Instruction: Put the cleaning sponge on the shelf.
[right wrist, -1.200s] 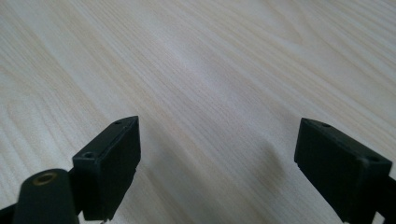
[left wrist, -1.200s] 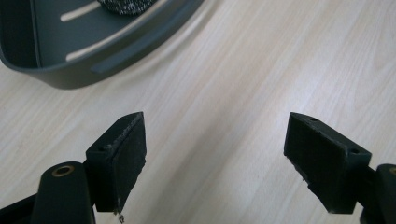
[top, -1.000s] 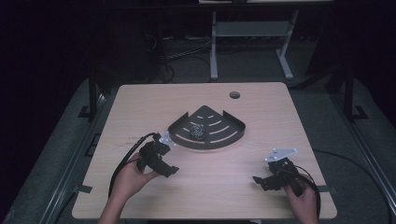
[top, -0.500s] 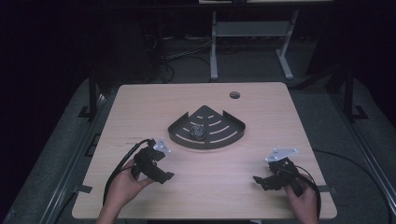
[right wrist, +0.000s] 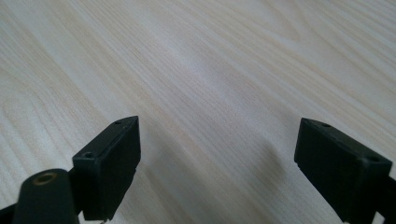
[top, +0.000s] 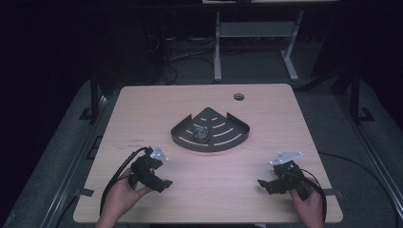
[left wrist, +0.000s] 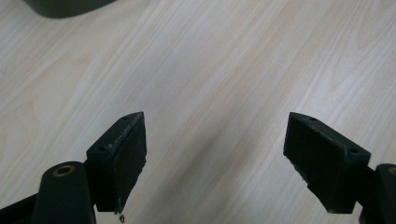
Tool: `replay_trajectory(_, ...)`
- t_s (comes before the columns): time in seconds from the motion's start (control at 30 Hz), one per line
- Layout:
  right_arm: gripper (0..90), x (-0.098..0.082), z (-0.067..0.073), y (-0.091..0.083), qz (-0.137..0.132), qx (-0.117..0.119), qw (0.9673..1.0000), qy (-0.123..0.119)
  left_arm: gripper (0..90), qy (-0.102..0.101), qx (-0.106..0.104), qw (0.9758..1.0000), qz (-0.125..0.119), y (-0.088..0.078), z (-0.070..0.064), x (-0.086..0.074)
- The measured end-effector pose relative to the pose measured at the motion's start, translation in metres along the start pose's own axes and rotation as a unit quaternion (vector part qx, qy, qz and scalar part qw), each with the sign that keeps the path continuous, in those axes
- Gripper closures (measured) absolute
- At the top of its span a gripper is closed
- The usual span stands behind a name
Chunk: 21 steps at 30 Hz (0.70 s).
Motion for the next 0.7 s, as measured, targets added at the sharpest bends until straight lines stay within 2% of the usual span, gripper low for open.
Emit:
replay_trajectory(0.3, 14.1, 0.001, -0.001, -0.002, -0.006, -0.001, 1.0, 0.0, 20.7, -0.021, 0.001, 0.9997, -0.011, -0.004, 0.003, -0.016)
replay_trajectory(0.47, 14.1, 0.001, -0.001, -0.001, -0.005, -0.001, 1.0, 0.001, 20.7, -0.025, 0.003, 0.9996, -0.013, -0.005, 0.006, -0.023)
replay_trajectory(0.53, 14.0, 0.002, -0.001, -0.002, -0.008, -0.002, 1.0, 0.003, 20.7, -0.031, 0.007, 0.9993, -0.021, -0.008, 0.007, -0.025)
replay_trajectory(0.7, 14.1, 0.002, -0.001, -0.002, -0.007, -0.002, 1.0, 0.002, 20.8, -0.033, 0.012, 0.9992, -0.018, -0.01, 0.009, -0.031)
Point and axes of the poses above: each handheld gripper's, and its own axes: y roughly forward along the jaws, x roughly out of its top, z roughly to its left, the point moved 9 cm from there along y, roughly forward along the jaws, and after that the axes turned 1 degree about -x, right-handed, at the moved point
